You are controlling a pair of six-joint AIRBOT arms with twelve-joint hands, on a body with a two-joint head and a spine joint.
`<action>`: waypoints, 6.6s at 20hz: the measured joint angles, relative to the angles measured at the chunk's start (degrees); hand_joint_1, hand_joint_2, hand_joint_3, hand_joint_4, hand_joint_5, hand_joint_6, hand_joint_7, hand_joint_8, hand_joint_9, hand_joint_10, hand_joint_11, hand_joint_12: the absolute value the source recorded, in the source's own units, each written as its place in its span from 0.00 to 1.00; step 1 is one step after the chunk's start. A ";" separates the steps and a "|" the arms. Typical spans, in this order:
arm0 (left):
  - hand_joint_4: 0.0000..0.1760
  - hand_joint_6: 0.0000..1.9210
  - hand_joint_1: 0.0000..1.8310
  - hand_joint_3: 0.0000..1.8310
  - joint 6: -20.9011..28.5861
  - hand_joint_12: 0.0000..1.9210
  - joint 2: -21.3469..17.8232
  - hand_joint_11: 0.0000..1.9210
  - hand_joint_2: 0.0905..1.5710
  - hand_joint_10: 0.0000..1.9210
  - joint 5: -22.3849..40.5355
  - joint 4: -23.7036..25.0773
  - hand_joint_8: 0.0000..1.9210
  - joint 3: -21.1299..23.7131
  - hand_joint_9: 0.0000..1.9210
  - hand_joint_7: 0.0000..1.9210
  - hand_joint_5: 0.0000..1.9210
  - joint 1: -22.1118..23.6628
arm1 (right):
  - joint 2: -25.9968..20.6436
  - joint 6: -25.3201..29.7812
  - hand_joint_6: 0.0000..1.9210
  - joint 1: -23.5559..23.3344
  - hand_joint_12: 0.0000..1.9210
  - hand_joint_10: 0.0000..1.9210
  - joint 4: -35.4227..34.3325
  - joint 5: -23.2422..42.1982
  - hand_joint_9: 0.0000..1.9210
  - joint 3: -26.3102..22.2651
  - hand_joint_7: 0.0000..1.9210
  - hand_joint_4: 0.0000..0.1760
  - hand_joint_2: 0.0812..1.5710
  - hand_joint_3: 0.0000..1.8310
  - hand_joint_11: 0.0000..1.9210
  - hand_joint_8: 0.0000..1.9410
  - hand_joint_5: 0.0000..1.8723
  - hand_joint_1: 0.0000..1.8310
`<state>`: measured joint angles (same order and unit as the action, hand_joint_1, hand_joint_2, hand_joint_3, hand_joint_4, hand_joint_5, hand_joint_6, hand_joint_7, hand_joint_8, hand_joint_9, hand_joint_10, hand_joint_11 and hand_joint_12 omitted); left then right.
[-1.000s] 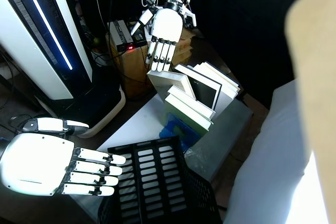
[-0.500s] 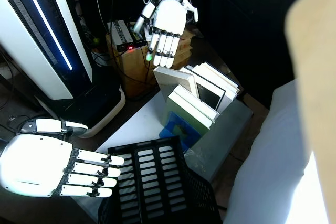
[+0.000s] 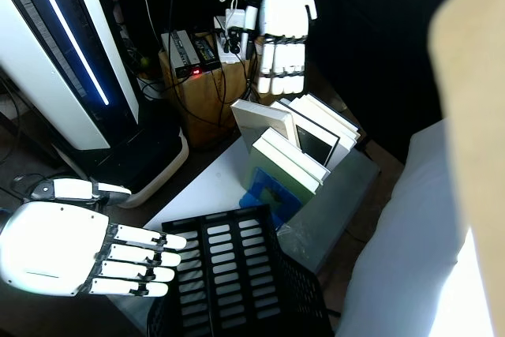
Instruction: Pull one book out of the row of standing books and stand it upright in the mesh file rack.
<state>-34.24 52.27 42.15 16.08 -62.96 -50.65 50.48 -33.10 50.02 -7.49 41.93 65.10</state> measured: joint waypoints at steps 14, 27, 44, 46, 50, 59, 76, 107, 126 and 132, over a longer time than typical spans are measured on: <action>0.42 0.00 0.40 0.00 -14.99 0.00 7.32 0.00 0.65 0.00 -1.60 -19.26 0.00 -4.98 0.00 0.00 0.00 0.85 | 0.02 0.00 0.00 1.62 0.00 0.00 -1.64 1.29 0.00 -0.20 0.00 0.03 0.77 0.00 0.00 0.00 0.00 0.19; 0.68 0.00 0.46 0.01 -19.71 0.00 13.20 0.00 0.67 0.00 -1.97 -27.96 0.00 -8.94 0.00 0.00 0.00 4.96 | 0.02 0.00 0.00 2.10 0.00 0.00 -1.92 1.53 0.00 -0.24 0.00 0.03 0.76 0.00 0.00 0.00 0.00 0.20; 0.00 0.09 0.12 0.00 -0.26 0.87 4.50 0.12 0.90 0.47 10.08 -17.22 0.14 -4.68 0.31 0.41 0.34 -2.49 | 0.02 0.00 0.00 2.51 0.00 0.00 -2.40 1.92 0.00 -0.48 0.00 0.07 0.76 0.00 0.00 0.00 0.00 0.20; 0.00 0.08 0.26 0.00 7.52 0.87 1.33 0.28 0.85 0.49 13.29 -11.65 0.17 -3.56 0.45 0.54 0.46 -4.61 | 0.02 0.00 0.00 2.51 0.00 0.00 -2.38 1.95 0.00 -0.50 0.00 0.09 0.77 0.00 0.00 0.00 0.00 0.21; 0.04 0.73 0.51 0.00 18.03 0.90 1.31 0.37 0.80 0.59 10.51 -0.68 0.30 -4.07 0.49 0.55 0.36 -5.60 | 0.02 0.00 0.00 2.78 0.00 0.00 -2.75 2.08 0.00 -0.48 0.00 0.15 0.76 0.00 0.00 0.00 0.00 0.19; 0.00 0.01 0.70 0.00 26.40 1.00 9.40 0.55 0.78 0.98 4.96 -0.02 0.75 -9.75 0.46 0.38 0.37 -7.78 | 0.44 0.00 0.00 3.10 0.00 0.00 -3.02 2.08 0.00 -0.50 0.00 0.10 0.76 0.00 0.00 0.00 0.00 0.20; 0.00 0.00 0.69 0.00 23.67 1.00 12.13 0.65 0.82 1.00 3.69 -6.12 0.84 -12.17 0.55 0.33 0.10 -8.20 | 0.44 0.00 0.00 3.50 0.00 0.00 -3.45 2.36 0.00 -0.61 0.00 0.11 0.76 0.00 0.00 0.00 0.00 0.20; 0.00 0.00 0.45 0.00 7.02 0.73 -0.48 0.00 0.82 0.04 30.32 -40.98 0.00 -3.10 0.14 0.15 0.09 -22.88 | 9.55 32.68 0.00 -28.61 0.00 0.00 70.51 -12.74 0.00 2.21 0.00 0.00 0.70 0.00 0.00 0.00 0.00 0.31; 0.00 0.00 0.41 0.00 7.28 0.84 -0.09 0.00 0.84 0.22 30.75 -45.70 0.00 -3.80 0.00 0.10 0.09 -26.01 | 28.26 44.02 0.00 -37.35 0.00 0.00 100.15 -16.92 0.00 12.11 0.00 0.05 0.62 0.00 0.00 0.00 0.00 0.40; 0.00 0.00 0.43 0.00 7.58 0.84 -0.13 0.00 0.84 0.11 32.37 -49.35 0.00 -3.41 0.00 0.08 0.09 -28.09 | 30.03 43.80 0.00 -37.66 0.00 0.00 102.99 -19.61 0.00 12.66 0.00 0.06 0.62 0.00 0.00 0.00 0.00 0.41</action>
<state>-26.65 52.14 74.52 -33.28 -66.37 -78.74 80.51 10.70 12.36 95.50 22.33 77.76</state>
